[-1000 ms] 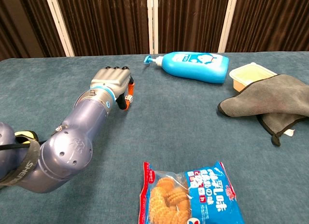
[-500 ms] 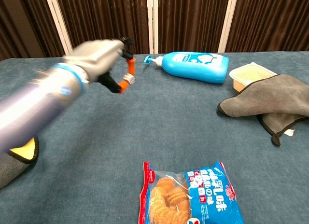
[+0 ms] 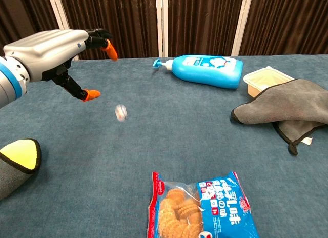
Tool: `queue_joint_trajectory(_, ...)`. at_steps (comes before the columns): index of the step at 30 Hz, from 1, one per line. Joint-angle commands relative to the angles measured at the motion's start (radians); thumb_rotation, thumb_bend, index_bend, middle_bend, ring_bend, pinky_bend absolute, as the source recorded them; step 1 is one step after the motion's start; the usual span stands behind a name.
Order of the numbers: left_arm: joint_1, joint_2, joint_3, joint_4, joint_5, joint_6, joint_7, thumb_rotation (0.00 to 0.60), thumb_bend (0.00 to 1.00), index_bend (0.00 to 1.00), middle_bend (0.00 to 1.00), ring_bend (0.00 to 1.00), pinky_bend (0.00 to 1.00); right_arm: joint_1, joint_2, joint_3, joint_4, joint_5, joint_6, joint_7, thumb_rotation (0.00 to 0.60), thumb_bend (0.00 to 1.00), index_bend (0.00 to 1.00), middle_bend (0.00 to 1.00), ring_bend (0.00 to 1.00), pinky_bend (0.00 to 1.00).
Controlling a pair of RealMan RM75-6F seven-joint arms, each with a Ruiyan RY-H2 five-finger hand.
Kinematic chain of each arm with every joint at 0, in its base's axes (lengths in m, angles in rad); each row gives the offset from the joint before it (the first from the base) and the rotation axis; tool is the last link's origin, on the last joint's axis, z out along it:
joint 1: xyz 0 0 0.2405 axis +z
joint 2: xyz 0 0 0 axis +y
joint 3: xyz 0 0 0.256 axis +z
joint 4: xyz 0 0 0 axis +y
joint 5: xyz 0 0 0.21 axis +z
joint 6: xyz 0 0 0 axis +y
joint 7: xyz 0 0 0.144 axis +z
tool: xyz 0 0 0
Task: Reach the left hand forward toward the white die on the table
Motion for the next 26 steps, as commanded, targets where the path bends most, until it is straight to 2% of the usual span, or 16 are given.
queue_joint_trajectory(1,0.017,0.022,0.011,-0.028,0.025,0.021,-0.003,0.6,0.24,0.17,0.0,0.0,0.0,-0.004,0.003,-0.001,-0.002,-0.006,0.008,-0.001,0.6,0.09,0.06,0.0,0.0,0.0)
queue_joint_trajectory(4,0.043,0.046,0.032,-0.053,0.063,0.052,-0.009,0.6,0.24,0.17,0.0,0.0,0.0,-0.006,0.005,-0.003,-0.005,-0.012,0.012,-0.002,0.6,0.09,0.06,0.0,0.0,0.0)
queue_joint_trajectory(12,0.208,0.156,0.167,-0.13,0.223,0.218,-0.085,0.6,0.24,0.14,0.0,0.0,0.0,-0.006,0.002,-0.003,-0.001,-0.011,0.004,-0.013,0.6,0.09,0.06,0.0,0.0,0.0)
queue_joint_trajectory(16,0.324,0.197,0.264,-0.099,0.306,0.323,-0.121,0.6,0.19,0.09,0.0,0.0,0.0,-0.009,-0.012,-0.005,0.002,-0.036,0.024,-0.044,0.6,0.09,0.06,0.0,0.0,0.0)
queue_joint_trajectory(21,0.411,0.212,0.314,-0.046,0.355,0.395,-0.162,0.6,0.16,0.01,0.0,0.0,0.0,-0.014,-0.019,-0.007,0.002,-0.047,0.034,-0.058,0.6,0.09,0.06,0.0,0.0,0.0)
queue_joint_trajectory(26,0.482,0.225,0.348,0.017,0.399,0.439,-0.188,0.6,0.1,0.0,0.0,0.0,0.0,-0.02,-0.019,0.004,0.005,-0.032,0.046,-0.052,0.6,0.09,0.06,0.0,0.0,0.0)
